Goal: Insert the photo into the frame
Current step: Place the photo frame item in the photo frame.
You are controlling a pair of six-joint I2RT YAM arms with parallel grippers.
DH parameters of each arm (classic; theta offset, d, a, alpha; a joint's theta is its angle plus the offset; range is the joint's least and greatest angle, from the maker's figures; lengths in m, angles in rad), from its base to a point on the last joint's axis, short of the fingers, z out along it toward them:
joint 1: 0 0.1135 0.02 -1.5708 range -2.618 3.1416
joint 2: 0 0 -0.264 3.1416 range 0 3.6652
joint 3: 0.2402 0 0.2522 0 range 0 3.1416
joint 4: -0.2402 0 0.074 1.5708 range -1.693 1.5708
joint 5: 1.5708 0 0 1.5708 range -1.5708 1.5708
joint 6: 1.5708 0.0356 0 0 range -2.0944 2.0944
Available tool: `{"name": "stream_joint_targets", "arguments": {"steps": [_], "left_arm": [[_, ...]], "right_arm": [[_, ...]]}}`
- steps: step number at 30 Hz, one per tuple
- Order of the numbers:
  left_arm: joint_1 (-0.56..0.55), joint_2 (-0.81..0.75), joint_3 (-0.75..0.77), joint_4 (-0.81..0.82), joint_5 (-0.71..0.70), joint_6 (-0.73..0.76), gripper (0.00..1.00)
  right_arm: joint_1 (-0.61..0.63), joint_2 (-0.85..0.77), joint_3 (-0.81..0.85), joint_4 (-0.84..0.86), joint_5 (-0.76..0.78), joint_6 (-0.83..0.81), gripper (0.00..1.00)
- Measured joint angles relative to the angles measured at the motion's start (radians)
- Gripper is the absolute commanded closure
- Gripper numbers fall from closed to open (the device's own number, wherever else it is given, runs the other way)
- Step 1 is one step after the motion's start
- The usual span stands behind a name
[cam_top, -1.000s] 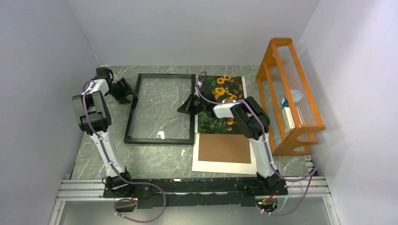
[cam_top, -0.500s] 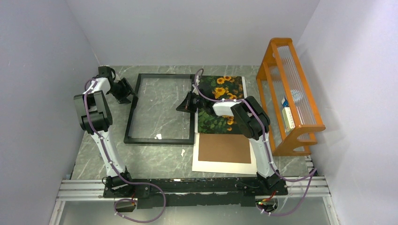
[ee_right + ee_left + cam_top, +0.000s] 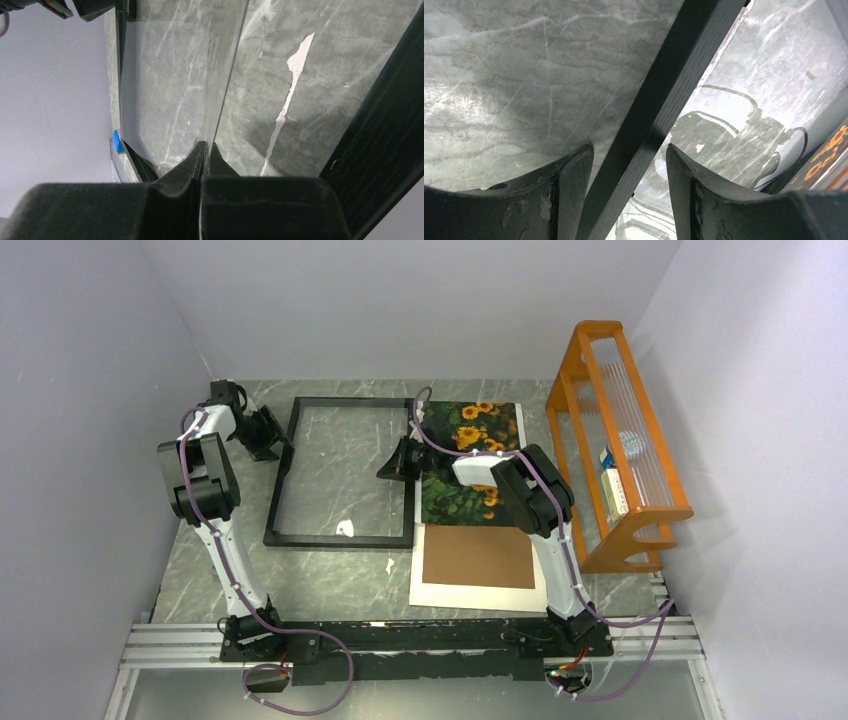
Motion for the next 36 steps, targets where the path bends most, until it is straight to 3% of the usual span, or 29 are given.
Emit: {"name": "stream_joint_targets", "arguments": {"steps": [24, 31, 36], "left_arm": [[-0.001, 0.006, 0.012, -0.013, -0.001, 0.007, 0.33], [-0.005, 0.007, 0.02, -0.017, 0.02, 0.016, 0.24], [-0.001, 0.007, 0.02, -0.016, 0.039, 0.018, 0.28]], "right_arm": [[-0.004, 0.008, 0.025, -0.026, 0.001, -0.028, 1.0], [-0.006, 0.008, 0.026, -0.024, -0.024, -0.019, 0.81], [-0.01, 0.008, 0.026, -0.002, -0.061, 0.013, 0.84]]}}
